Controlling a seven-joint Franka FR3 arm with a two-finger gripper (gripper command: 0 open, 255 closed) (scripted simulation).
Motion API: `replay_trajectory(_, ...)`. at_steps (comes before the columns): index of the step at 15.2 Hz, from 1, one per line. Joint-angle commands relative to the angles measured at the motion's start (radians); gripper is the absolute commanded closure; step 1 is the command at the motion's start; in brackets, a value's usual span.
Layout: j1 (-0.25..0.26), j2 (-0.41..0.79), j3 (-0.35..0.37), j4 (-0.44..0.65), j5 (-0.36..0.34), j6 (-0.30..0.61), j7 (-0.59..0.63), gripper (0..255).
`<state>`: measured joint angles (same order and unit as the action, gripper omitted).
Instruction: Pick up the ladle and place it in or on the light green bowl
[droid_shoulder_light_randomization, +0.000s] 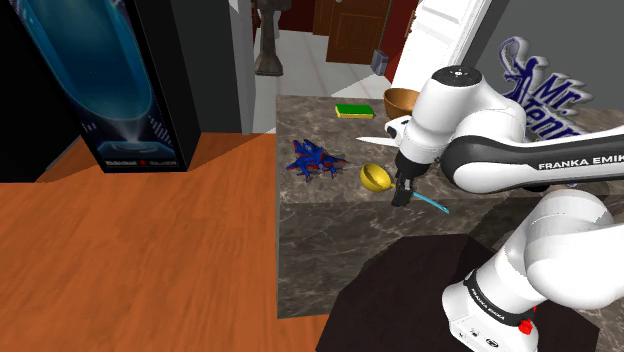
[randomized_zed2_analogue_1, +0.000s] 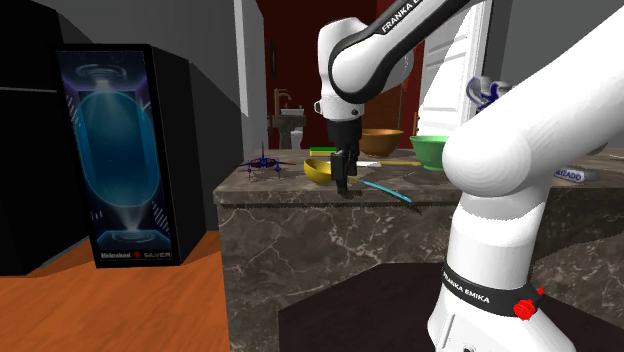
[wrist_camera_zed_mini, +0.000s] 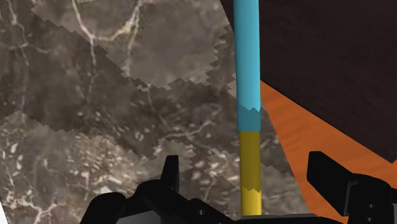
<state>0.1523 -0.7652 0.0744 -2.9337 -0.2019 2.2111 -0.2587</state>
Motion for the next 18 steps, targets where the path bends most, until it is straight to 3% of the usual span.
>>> replay_trajectory(1,0.000,0.000,0.000,0.000,0.000,0.000,0.000,255)
replay_trajectory(10,-0.006,0.000,0.006,0.000,0.006,0.001,-0.004,255)
replay_trajectory(18,-0.047,-0.066,0.050,0.076,0.064,-0.131,-0.069,255)
